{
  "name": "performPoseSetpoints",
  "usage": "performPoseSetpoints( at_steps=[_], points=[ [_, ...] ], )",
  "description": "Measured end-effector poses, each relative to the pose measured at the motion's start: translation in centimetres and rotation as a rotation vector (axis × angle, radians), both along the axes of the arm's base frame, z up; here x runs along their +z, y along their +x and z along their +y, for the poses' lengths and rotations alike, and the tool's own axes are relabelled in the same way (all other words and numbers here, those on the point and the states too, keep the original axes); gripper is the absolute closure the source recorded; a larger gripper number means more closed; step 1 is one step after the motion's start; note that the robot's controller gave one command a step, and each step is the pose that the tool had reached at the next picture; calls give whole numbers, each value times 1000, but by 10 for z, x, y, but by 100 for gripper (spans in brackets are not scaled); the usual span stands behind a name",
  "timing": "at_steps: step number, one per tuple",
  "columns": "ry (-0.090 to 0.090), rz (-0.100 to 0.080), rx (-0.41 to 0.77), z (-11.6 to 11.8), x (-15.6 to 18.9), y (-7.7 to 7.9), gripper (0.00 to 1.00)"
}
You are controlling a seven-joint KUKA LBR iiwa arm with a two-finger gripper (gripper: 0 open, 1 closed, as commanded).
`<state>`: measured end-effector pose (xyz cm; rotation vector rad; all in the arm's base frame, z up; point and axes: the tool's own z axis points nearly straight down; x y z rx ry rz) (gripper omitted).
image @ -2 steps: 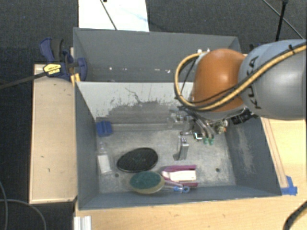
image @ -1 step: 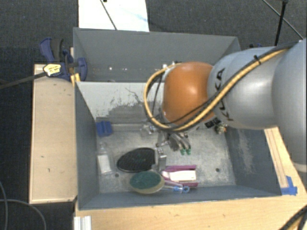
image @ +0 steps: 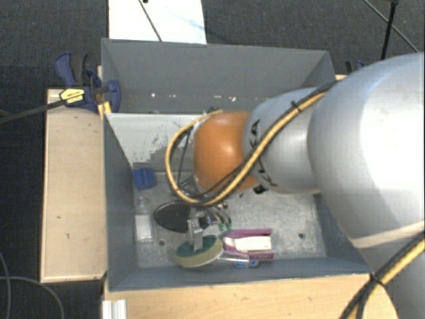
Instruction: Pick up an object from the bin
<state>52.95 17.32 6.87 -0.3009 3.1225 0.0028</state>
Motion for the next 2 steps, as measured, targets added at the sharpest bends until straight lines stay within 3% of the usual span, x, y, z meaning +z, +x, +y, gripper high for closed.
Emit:
performPoseSetpoints(
  at_steps=[1, 2],
  points=[
    [-1, 3, -5, -2, 1, -1, 100],
    [1, -7, 18, 11, 213, 38, 100]
  ],
)
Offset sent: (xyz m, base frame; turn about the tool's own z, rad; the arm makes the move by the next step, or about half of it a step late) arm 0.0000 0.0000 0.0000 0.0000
